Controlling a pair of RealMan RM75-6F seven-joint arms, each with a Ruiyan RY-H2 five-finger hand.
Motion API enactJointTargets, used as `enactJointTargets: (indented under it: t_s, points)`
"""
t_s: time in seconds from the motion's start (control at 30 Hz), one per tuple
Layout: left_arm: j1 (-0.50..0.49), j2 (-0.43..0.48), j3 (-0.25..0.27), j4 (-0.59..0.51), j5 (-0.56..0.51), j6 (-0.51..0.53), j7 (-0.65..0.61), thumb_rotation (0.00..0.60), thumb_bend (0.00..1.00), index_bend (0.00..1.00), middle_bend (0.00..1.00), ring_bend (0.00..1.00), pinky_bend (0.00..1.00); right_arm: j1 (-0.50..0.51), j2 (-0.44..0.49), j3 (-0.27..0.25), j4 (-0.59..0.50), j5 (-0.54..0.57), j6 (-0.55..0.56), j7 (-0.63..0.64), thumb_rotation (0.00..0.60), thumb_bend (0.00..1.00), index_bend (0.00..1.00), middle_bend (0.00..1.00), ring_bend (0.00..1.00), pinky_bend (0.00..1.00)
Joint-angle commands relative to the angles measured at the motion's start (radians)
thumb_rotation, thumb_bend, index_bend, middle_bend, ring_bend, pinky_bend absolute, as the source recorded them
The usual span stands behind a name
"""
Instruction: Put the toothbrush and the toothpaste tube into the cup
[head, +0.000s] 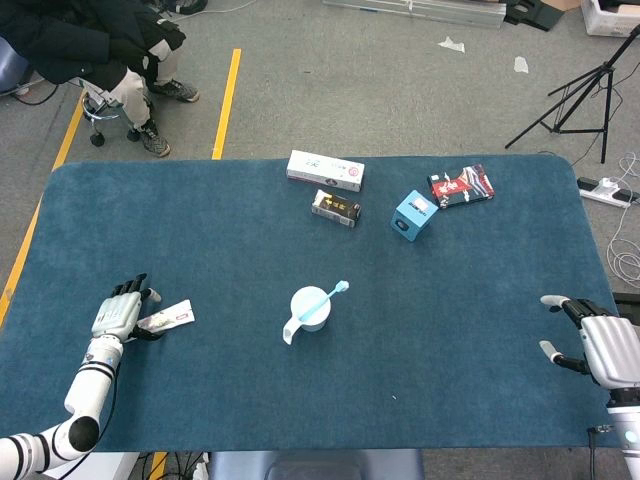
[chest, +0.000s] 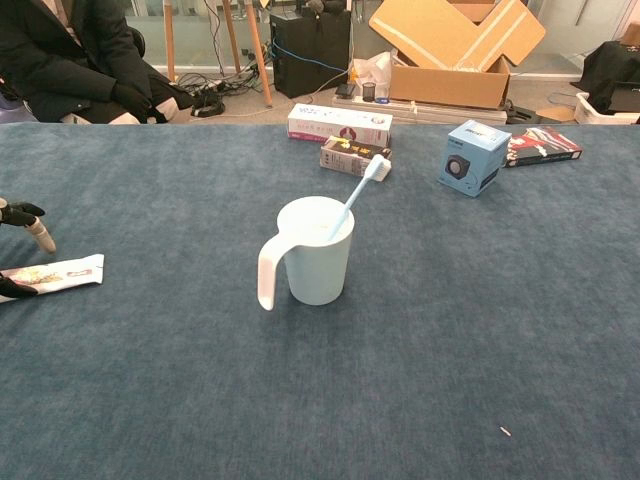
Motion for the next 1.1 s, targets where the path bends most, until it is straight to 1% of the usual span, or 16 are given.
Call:
enactJointTargets:
  t_s: [0.03,0.6,1.1]
  points:
    - [0.000,-0.009,-0.001,0.011,-0.002,0.002,0.010,0.600,0.15,0.31,0.00,0.00,0.00,0.000,0.000,0.000,0.000,0.000,0.000,0.001,0.600,0.16,0.33,0.42,0.34,0.47]
    - [0.009,-0.036,-0.003,0.051,-0.009,0.001,0.043,0.600,0.15,0.35,0.00,0.00,0.00,-0.001,0.003,0.001,0.002,0.000,0.001,0.011,0.600,0.16,0.33,0.41,0.34,0.47]
    - [0.018,-0.041,-0.005,0.055,-0.005,0.010,0.067,0.600,0.15,0.47,0.00,0.00,0.00,-0.002,0.004,0.001,0.002,-0.001,0.004,0.013,0.600,0.16,0.33,0.41,0.34,0.47]
